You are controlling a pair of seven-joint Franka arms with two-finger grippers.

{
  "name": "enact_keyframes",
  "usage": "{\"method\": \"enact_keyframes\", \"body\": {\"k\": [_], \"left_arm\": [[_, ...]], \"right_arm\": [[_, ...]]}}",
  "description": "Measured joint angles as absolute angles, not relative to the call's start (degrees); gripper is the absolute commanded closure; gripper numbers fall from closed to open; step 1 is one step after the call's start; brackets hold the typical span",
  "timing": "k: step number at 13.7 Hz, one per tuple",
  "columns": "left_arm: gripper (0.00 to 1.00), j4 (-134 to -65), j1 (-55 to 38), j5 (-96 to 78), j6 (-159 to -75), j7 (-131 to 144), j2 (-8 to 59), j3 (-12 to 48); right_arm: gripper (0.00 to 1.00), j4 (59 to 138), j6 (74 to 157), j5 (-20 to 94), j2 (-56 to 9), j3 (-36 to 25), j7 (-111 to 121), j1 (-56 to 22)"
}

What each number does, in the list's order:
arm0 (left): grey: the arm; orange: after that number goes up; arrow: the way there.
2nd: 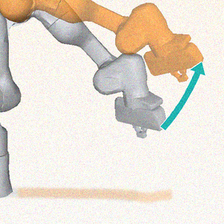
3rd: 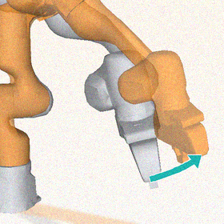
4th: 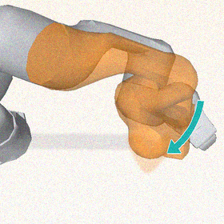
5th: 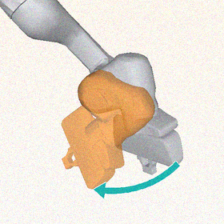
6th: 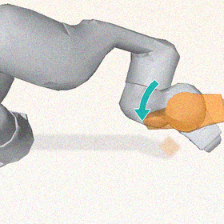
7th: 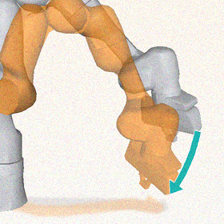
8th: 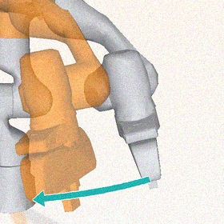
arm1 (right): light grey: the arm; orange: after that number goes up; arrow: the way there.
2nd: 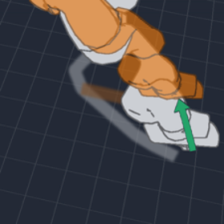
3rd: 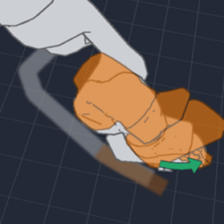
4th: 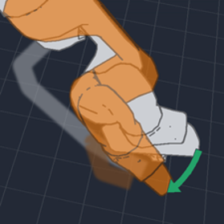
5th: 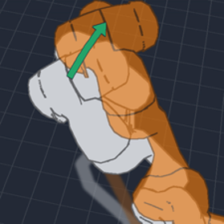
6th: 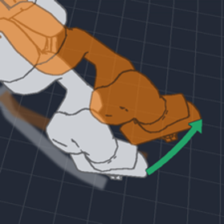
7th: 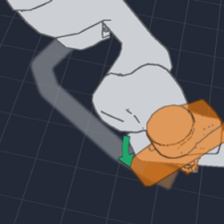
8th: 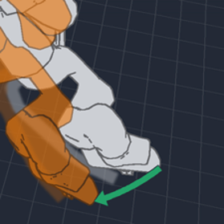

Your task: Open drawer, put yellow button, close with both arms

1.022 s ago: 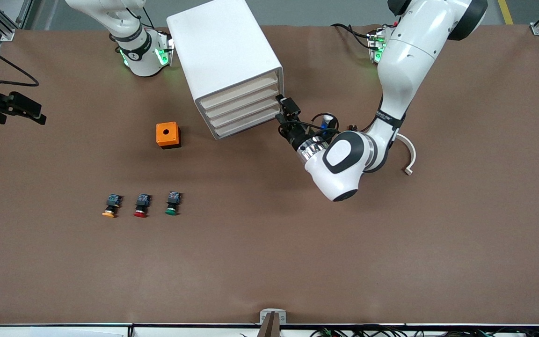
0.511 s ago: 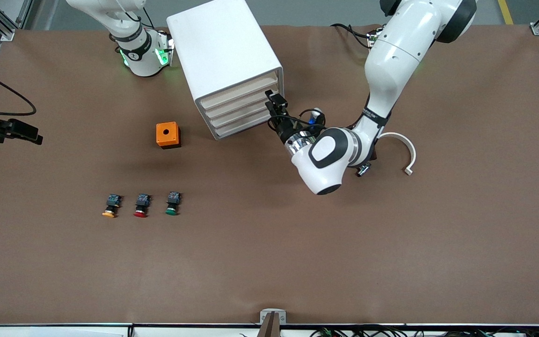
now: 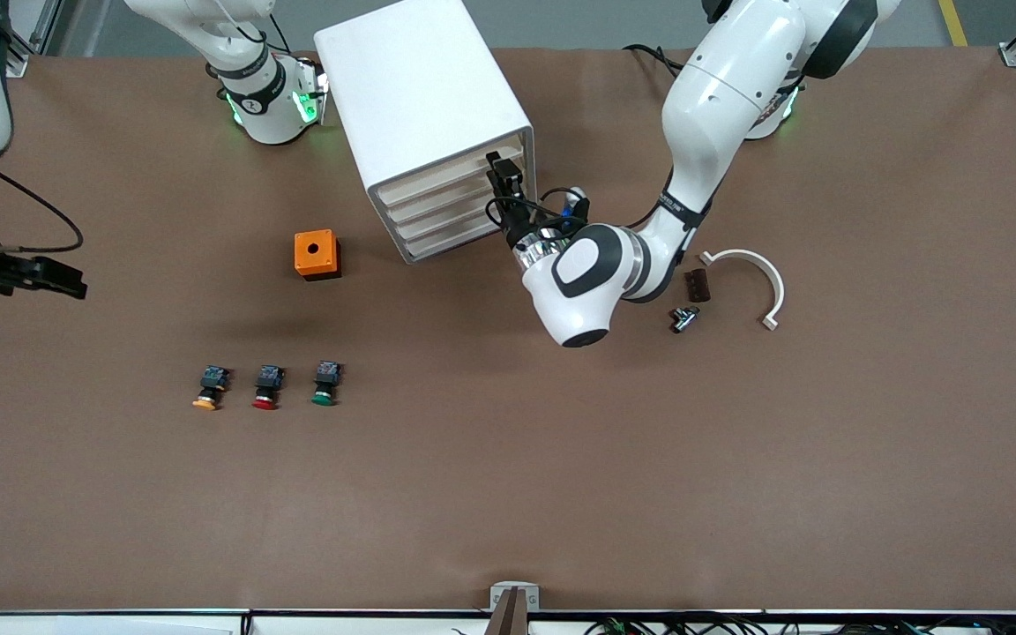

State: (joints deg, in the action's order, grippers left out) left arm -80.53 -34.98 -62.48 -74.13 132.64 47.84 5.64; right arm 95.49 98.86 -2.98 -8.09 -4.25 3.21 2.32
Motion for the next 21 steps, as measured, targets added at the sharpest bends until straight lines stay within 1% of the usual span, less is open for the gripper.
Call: {"method": "enact_keyframes", "body": {"k": [3, 5, 8, 11, 15, 17, 21], "left_arm": [[0.87, -80.59, -35.86, -62.50, -74.10, 132.43, 48.56, 5.65], [0.91, -80.60, -35.77, -62.93, -73.68, 132.40, 48.60, 5.63], [0.92, -80.78, -35.37, -63.46, -73.36, 133.03, 48.58, 5.62], [0.92, -80.82, -33.18, -63.66, -73.38, 133.05, 48.58, 5.58], [0.91, -80.79, -27.81, -63.75, -73.36, 133.05, 48.58, 5.56], [0.91, -80.75, -25.44, -64.36, -74.33, 133.00, 48.60, 5.54], [0.87, -80.67, -22.11, -65.06, -74.67, 132.99, 48.60, 5.53]], "right_arm": [[0.00, 100.04, 106.96, -2.67, -9.76, -4.32, 3.20, 2.58], [0.00, 103.61, 113.52, -2.56, -10.77, -4.32, 3.19, 2.61], [0.00, 109.29, 124.68, -0.62, -13.21, -4.32, 3.08, 2.63], [0.00, 113.51, 133.58, 2.33, -16.42, -4.30, 3.08, 2.63], [0.00, 114.54, 140.90, 4.48, -22.13, -4.18, 3.06, 2.63], [0.00, 114.58, 143.59, 6.08, -24.86, -3.97, 3.06, 2.61], [0.00, 114.57, 147.82, 6.66, -28.95, -3.40, 2.86, 2.08]]}}
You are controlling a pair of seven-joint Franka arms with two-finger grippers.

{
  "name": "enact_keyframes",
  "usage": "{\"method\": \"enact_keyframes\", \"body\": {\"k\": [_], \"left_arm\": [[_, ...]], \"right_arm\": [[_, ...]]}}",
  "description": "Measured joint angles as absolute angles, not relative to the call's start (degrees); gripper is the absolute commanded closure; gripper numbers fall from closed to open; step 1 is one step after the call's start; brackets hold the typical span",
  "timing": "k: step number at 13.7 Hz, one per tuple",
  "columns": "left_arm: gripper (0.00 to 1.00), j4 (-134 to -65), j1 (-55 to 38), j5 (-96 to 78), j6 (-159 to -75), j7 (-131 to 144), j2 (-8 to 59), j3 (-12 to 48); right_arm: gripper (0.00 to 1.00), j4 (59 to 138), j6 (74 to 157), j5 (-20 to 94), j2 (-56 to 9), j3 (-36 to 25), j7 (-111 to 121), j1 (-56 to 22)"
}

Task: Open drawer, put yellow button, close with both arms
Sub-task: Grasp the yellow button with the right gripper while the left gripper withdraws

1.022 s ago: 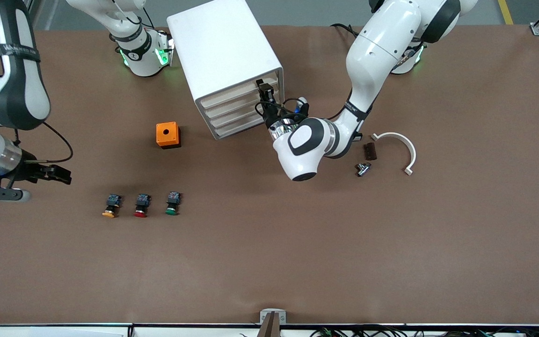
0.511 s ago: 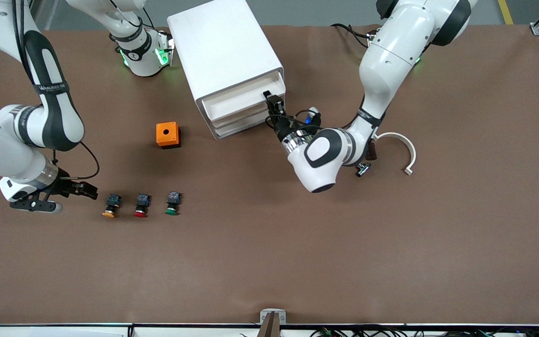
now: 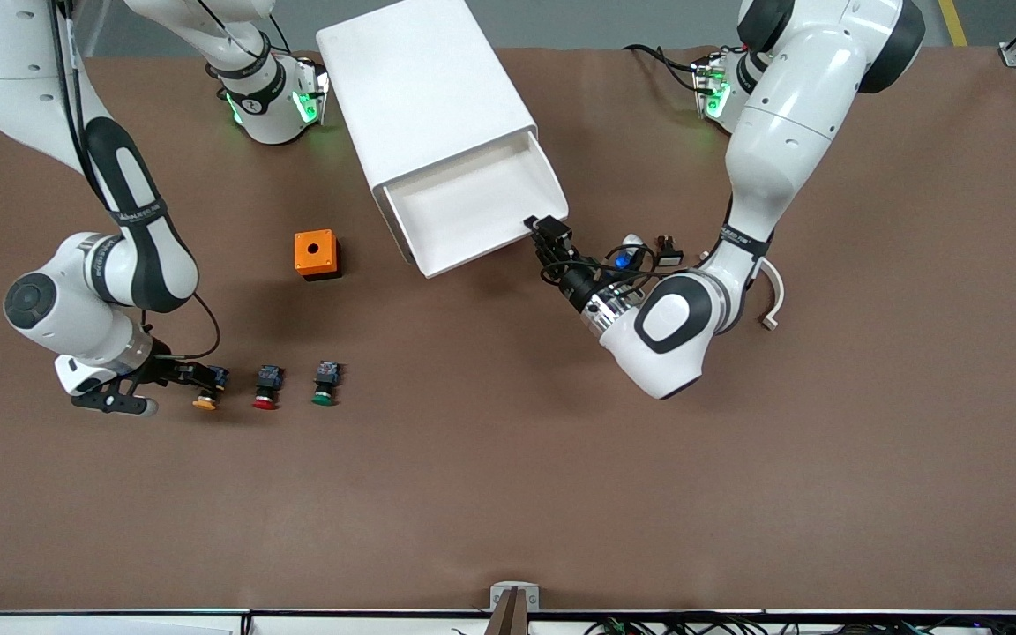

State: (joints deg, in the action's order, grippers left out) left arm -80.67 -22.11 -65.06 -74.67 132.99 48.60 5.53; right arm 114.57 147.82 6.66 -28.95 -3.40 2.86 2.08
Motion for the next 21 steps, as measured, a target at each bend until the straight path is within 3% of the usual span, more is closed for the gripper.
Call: {"method": "enact_keyframes", "body": {"k": [1, 3, 5, 6, 12, 16, 21], "left_arm": [[0.73, -80.66, -21.89, -65.10, -74.71, 132.99, 48.61, 5.53], [0.32, -80.67, -21.78, -65.14, -74.77, 132.62, 48.62, 5.46], [0.09, -80.67, -21.08, -65.13, -74.57, 130.56, 48.63, 5.22], [0.01, -80.50, -20.75, -65.13, -74.51, 127.35, 48.62, 5.20], [0.01, -73.16, -20.23, -65.01, -74.48, 100.87, 48.10, 4.18], [0.01, -69.62, -19.83, -58.76, -74.92, 78.47, 47.91, 0.27], [0.01, -68.27, -20.06, -42.92, -88.89, 59.39, 43.33, 0.22]], "right_arm": [[0.00, 114.57, 148.39, 6.68, -29.83, -3.34, 2.81, 1.86], [0.00, 114.57, 149.04, 6.69, -31.05, -3.32, 2.75, 1.50], [0.02, 114.56, 149.27, 6.70, -31.75, -3.32, 2.75, 1.45], [0.08, 114.56, 149.30, 6.70, -31.95, -3.32, 2.75, 1.45], [0.47, 114.58, 149.07, 6.71, -32.22, -3.28, 2.75, 1.18], [0.95, 114.56, 149.00, 6.72, -32.22, -3.27, 2.73, 0.88], [0.99, 114.46, 148.59, 6.72, -32.22, -3.27, 2.72, 0.87]]}}
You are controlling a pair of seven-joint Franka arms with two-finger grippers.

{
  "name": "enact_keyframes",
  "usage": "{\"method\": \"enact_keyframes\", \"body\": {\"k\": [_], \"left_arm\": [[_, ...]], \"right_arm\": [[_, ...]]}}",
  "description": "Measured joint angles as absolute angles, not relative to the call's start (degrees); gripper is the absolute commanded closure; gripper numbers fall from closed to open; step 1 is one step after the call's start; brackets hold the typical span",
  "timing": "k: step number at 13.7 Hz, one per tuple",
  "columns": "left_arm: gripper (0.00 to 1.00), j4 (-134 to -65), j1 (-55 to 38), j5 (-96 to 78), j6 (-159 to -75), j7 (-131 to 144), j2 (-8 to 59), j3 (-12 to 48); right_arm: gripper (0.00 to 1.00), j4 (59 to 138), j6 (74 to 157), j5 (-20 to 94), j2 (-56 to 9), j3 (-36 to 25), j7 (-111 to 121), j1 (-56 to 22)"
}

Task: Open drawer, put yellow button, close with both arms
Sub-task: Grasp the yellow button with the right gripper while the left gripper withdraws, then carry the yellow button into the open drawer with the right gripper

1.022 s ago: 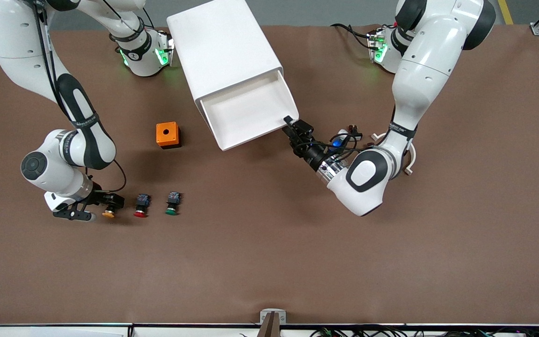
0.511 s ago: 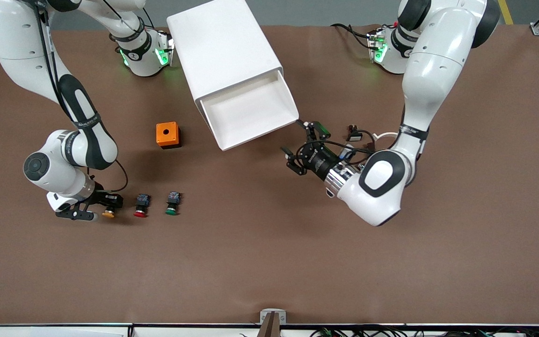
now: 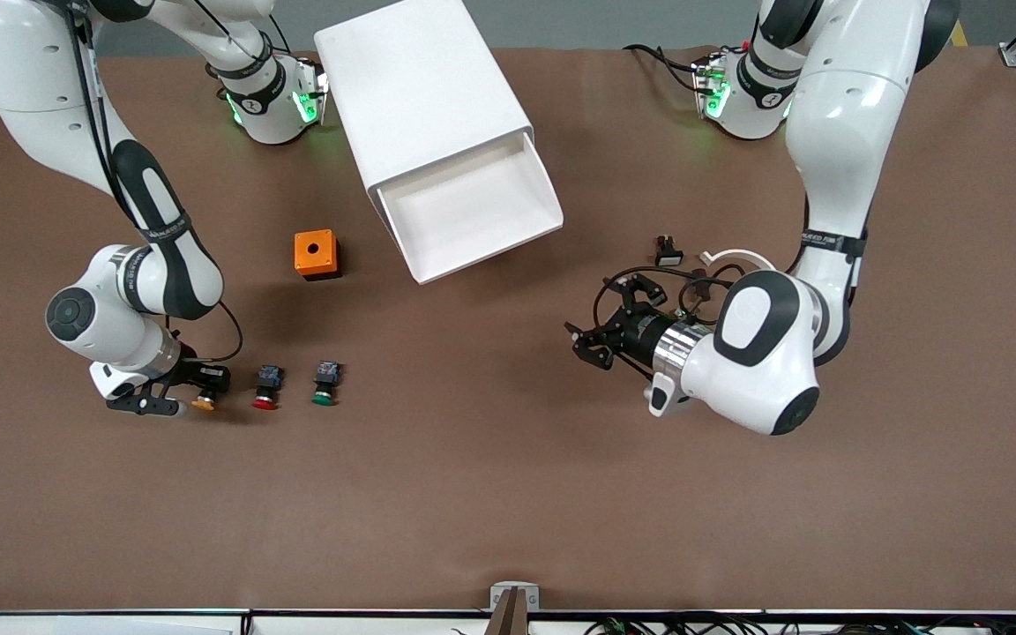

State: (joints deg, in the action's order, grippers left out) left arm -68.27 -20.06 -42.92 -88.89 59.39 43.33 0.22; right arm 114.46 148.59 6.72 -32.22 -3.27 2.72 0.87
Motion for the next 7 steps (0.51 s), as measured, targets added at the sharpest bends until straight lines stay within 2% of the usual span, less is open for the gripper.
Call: {"method": "enact_keyframes", "body": {"k": [4, 7], "left_arm": [[0.01, -68.25, -23.55, -25.83, -99.70, 57.49, 40.05, 0.39], [0.01, -68.18, -25.07, -18.99, -105.98, 57.49, 38.58, 0.36]], "right_arm": [[0.99, 113.30, 142.92, 6.83, -30.53, -3.26, 1.63, 0.78], [0.99, 112.70, 135.28, 6.90, -25.68, -3.20, -2.22, -0.08]]}}
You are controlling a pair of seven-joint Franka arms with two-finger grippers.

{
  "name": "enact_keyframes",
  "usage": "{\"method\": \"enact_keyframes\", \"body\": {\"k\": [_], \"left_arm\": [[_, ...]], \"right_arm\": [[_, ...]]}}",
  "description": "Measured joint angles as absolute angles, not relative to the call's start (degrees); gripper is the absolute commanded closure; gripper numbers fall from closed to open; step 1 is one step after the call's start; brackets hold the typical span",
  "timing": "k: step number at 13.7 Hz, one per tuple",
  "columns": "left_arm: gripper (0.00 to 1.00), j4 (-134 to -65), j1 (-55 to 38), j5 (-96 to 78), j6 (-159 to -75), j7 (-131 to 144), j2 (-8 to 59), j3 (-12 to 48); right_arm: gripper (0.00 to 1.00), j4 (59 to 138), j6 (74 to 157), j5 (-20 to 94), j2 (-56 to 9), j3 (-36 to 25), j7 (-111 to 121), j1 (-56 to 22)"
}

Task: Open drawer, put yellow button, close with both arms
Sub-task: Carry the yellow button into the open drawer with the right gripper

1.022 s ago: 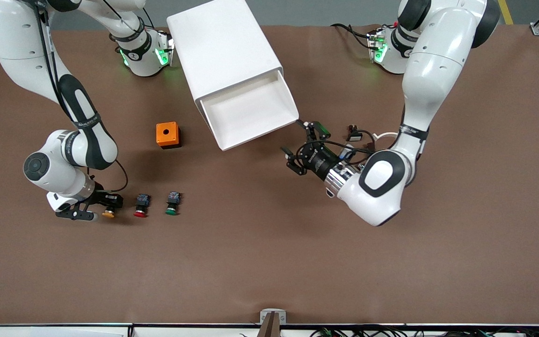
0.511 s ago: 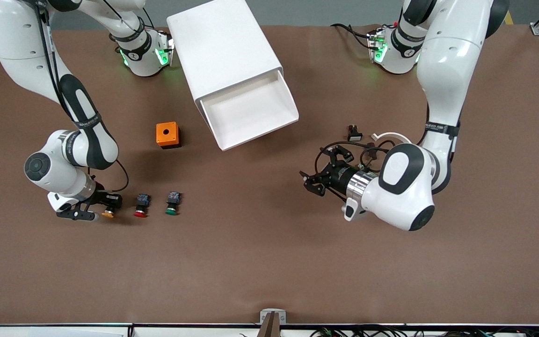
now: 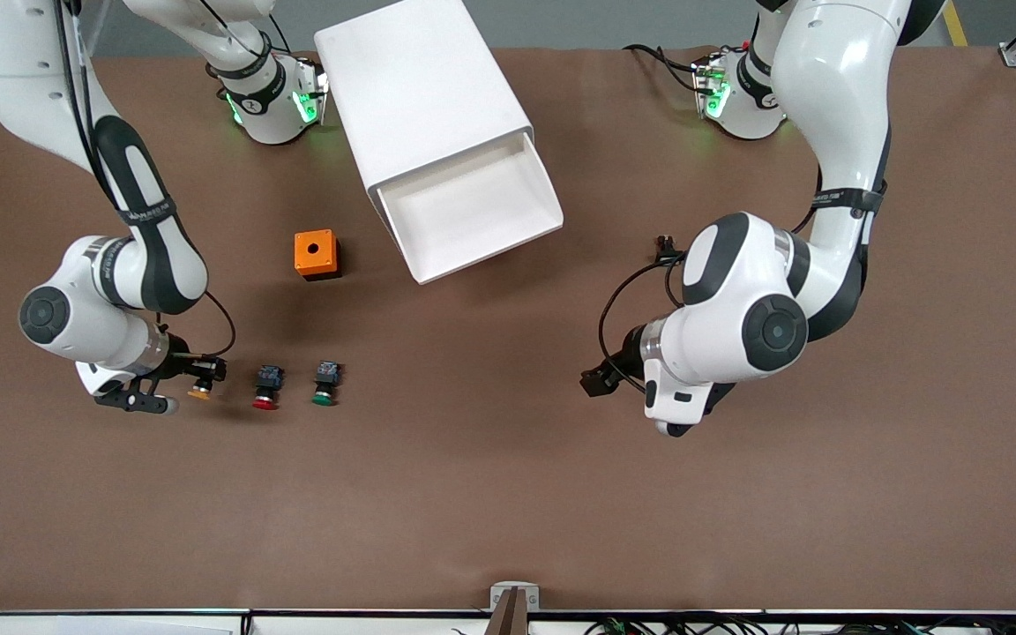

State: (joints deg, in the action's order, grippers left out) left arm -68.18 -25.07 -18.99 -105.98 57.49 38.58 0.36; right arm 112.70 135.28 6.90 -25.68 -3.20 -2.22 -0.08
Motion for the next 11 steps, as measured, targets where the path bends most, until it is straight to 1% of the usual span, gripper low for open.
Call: {"method": "enact_keyframes", "body": {"k": [6, 8, 11], "left_arm": [[0.01, -68.19, -24.75, -10.52, -106.77, 57.46, 34.60, 0.24], [0.01, -68.31, -25.29, -8.12, -106.76, 57.46, 34.53, 0.32], [0.01, -68.71, -26.38, -6.69, -106.77, 57.46, 34.54, 0.35]], "right_arm": [[0.99, 112.48, 120.85, 7.15, -13.92, -3.09, -15.43, -4.54], [0.99, 112.39, 116.75, 7.34, -9.86, -2.96, -23.05, -7.70], [0.99, 112.30, 111.85, 7.52, -4.51, -2.71, -35.37, -14.54]]}}
